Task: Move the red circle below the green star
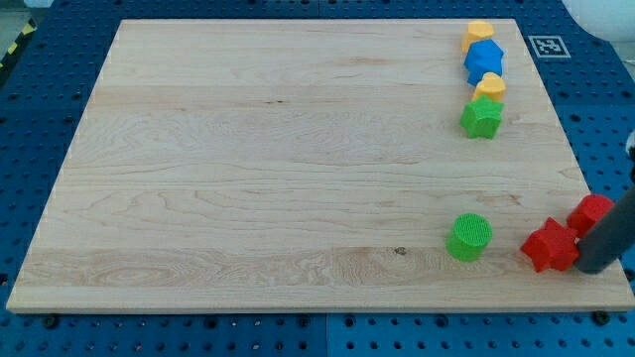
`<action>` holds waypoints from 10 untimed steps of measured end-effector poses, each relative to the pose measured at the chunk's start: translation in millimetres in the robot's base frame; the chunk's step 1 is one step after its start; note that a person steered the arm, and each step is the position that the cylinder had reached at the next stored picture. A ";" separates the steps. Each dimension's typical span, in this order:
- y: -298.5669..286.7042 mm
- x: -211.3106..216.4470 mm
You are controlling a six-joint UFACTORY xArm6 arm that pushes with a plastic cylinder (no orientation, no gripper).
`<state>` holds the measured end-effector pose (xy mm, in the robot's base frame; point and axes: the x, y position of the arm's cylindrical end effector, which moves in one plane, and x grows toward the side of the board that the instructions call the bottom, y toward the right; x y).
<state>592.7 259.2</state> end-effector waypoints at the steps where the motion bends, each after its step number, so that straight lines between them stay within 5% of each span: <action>1: 17.1 13.2; 5: 68.3 -26.1; 10: -48.4 -55.0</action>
<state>537.7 210.8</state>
